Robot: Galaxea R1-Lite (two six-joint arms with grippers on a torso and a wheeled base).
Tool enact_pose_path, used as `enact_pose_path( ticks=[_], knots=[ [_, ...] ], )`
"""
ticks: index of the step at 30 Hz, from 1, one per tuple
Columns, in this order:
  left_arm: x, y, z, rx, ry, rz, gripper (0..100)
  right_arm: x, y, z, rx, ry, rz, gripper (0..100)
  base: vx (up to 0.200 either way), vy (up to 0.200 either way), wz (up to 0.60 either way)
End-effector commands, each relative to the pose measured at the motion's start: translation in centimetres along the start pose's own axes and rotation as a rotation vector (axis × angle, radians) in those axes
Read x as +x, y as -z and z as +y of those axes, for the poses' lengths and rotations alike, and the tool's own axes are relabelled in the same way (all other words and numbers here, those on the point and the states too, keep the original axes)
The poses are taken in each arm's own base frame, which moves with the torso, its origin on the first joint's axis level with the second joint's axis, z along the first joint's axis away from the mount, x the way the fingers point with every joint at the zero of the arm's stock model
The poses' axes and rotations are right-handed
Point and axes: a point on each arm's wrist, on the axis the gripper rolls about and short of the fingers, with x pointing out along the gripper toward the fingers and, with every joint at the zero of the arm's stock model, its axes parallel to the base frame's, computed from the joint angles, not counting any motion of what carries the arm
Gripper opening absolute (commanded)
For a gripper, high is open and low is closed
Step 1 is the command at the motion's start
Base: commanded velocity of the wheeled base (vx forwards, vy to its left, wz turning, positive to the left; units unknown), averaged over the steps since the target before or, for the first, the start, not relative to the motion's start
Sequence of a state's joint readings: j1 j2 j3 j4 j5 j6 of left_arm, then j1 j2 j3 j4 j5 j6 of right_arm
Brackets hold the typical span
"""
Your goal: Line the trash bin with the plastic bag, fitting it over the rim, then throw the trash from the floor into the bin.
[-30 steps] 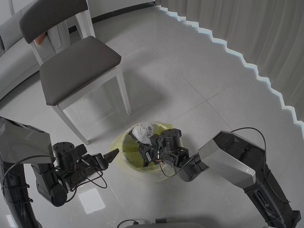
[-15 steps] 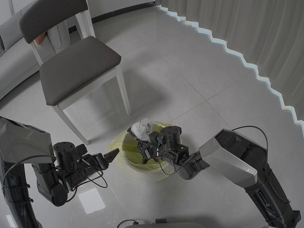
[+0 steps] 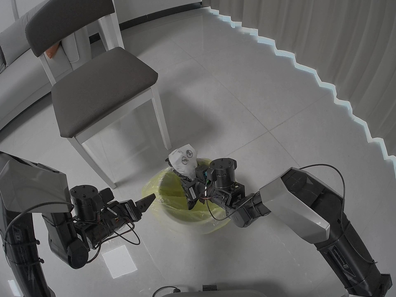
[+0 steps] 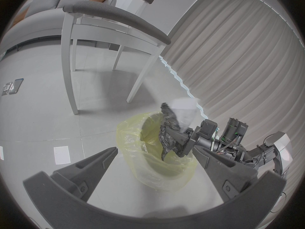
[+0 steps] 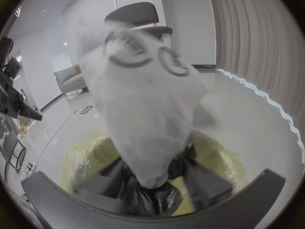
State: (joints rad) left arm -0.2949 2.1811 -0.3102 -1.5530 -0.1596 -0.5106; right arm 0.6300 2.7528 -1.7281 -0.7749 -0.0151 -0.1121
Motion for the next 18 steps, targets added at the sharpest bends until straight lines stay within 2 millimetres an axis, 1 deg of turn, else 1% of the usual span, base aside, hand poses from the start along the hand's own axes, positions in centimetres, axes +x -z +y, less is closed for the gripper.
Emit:
enact_pose_path(
  ticks=[1, 7, 13, 15, 18],
  knots=[
    [0.1, -0.1, 0.0, 0.002, 0.007, -0.014, 100, 0.1, 0.4, -0.3, 0.001, 0.005, 0.005, 100, 0.000, 0.000, 0.00],
    [0.1, 0.0, 0.1, 0.001, 0.004, -0.011, 100, -0.1, 0.2, -0.4, 0.000, 0.006, 0.010, 100, 0.000, 0.000, 0.00],
    [0.0, 0.0, 0.1, 0.000, 0.001, -0.009, 100, -0.4, -0.5, -1.2, 0.005, 0.021, -0.002, 100, 0.000, 0.000, 0.00],
    [0.0, 0.0, 0.1, 0.000, 0.002, -0.010, 100, -0.8, -1.0, -1.2, 0.007, 0.021, -0.005, 100, 0.000, 0.000, 0.00],
    [0.0, -0.1, 0.1, 0.000, -0.001, -0.012, 100, -1.9, -2.1, -1.4, 0.008, 0.021, 0.000, 100, 0.000, 0.000, 0.00]
  ],
)
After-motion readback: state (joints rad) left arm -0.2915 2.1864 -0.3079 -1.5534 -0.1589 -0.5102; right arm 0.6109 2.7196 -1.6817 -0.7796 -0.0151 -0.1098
